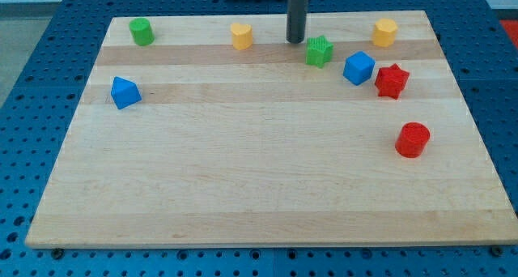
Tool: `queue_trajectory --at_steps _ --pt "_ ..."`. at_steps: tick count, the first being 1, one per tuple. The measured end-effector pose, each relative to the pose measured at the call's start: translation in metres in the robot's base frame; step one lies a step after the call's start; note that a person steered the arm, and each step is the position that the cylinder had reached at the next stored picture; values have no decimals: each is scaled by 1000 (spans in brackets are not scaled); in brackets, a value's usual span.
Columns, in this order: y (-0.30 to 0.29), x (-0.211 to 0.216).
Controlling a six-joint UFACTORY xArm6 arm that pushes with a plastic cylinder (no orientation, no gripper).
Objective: Point your arm slightly up
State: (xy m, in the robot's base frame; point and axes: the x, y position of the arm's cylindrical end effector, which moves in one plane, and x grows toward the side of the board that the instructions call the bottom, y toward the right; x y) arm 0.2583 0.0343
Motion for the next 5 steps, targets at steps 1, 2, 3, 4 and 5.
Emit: queue_trajectory --at_steps 1,2,3,4,5 --pt "-19 -1" --pt "-19 -1" --pt "-15 -1" --pt "-15 -1" --pt "-11 -1"
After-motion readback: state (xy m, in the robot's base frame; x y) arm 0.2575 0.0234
